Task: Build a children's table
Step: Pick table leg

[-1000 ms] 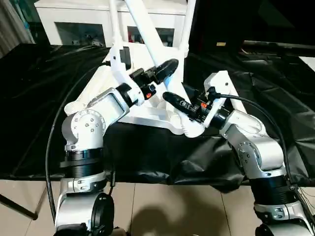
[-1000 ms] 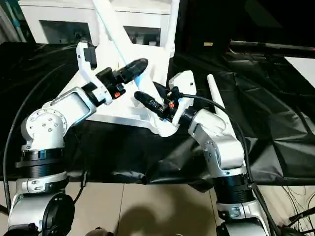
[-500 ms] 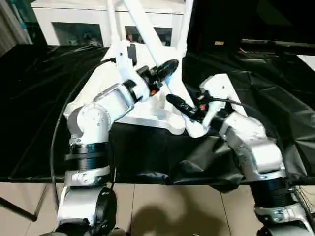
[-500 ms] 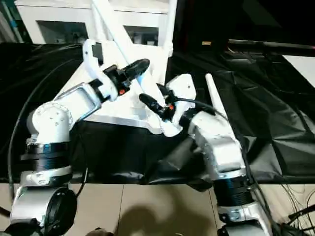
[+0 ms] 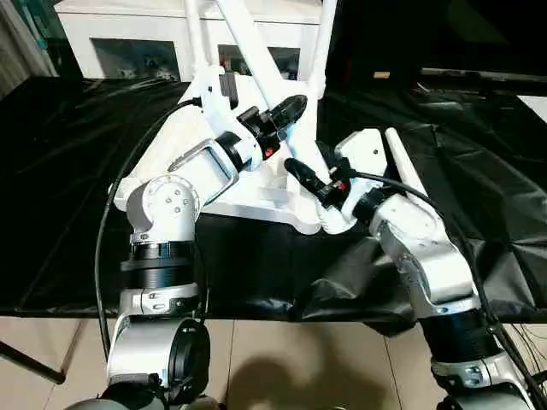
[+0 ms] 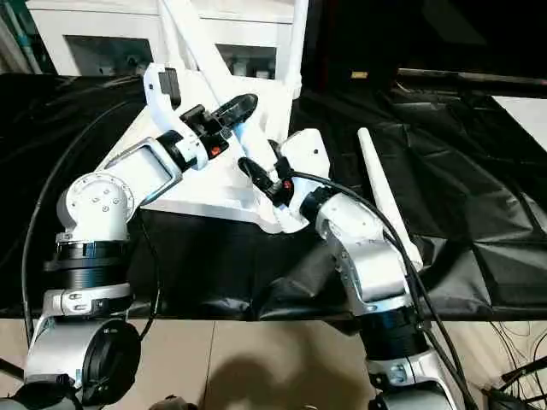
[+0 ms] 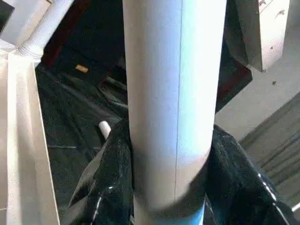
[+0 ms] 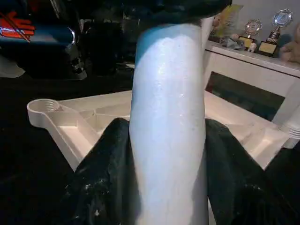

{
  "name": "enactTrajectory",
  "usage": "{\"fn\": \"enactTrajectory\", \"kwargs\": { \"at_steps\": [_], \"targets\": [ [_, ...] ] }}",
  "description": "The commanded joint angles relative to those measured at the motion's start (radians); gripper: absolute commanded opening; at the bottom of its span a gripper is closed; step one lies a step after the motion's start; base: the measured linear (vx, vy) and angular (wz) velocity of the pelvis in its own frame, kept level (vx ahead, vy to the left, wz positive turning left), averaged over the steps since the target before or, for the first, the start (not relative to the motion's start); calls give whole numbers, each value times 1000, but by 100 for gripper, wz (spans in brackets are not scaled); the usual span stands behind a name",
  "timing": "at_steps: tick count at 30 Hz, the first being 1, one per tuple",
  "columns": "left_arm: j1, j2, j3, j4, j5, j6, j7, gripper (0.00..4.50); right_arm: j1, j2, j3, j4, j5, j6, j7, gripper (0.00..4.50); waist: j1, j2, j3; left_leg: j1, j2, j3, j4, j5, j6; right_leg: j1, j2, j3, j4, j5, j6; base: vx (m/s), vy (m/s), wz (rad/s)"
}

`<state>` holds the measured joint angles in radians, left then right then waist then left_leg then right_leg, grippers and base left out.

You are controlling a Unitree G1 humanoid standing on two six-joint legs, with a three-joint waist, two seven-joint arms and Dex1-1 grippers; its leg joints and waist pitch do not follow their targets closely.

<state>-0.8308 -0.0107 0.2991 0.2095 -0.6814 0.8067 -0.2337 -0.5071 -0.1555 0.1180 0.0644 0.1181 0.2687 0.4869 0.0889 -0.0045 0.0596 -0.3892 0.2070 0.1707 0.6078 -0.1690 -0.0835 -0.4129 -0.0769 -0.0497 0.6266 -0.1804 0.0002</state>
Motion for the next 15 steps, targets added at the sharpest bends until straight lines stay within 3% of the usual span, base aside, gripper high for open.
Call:
{"fn": "enactTrajectory", "kwargs": {
  "at_steps": [1,3,4,5,8,10,11,15],
  "targets": [
    [-20,45,-13,7,39,-29,-23,180,-28,12,-16,-27,52,-5,33,236,-2,5,-75,18,4,1,-69,-188,9,59,-38,32,-75,-127,-179,0,0,0],
    [-9,89,-74,-10,59,-28,-111,180,-44,13,-64,-44,138,66,65,256,-3,-1,-76,18,4,1,-71,-183,17,60,-37,32,-74,-119,-178,0,0,0],
    [-2,113,-111,-20,70,-36,-163,179,-53,2,-81,-50,178,106,92,270,-2,3,-78,17,6,-1,-72,-178,23,62,-38,32,-68,-110,-174,0,0,0],
    [15,158,-168,-44,76,-38,-260,179,-66,-35,-99,-55,239,186,155,284,-3,-1,-77,19,7,-1,-72,-168,26,62,-37,32,-69,-100,-173,0,0,0],
    [27,199,-205,-65,60,-20,-351,179,-85,-88,-104,-43,281,263,233,295,4,3,-79,23,7,0,-69,-137,25,63,-37,33,-61,-55,-203,0,0,0],
    [32,233,-226,-84,40,-6,-426,179,-100,-144,-90,-22,298,324,315,295,5,2,-78,19,7,3,-68,-127,25,63,-38,33,-58,-33,-219,0,0,0],
    [37,247,-234,-99,28,-1,-461,179,-103,-165,-81,-14,307,356,348,295,5,-6,-79,17,6,4,-68,-128,26,66,-39,33,-58,-34,-224,0,0,0],
    [43,270,-239,-137,-12,12,-530,179,-101,-208,-51,-9,339,418,415,295,8,-4,-77,17,7,5,-67,-130,18,65,-45,34,-60,-71,-229,0,0,0]
  ]
}}
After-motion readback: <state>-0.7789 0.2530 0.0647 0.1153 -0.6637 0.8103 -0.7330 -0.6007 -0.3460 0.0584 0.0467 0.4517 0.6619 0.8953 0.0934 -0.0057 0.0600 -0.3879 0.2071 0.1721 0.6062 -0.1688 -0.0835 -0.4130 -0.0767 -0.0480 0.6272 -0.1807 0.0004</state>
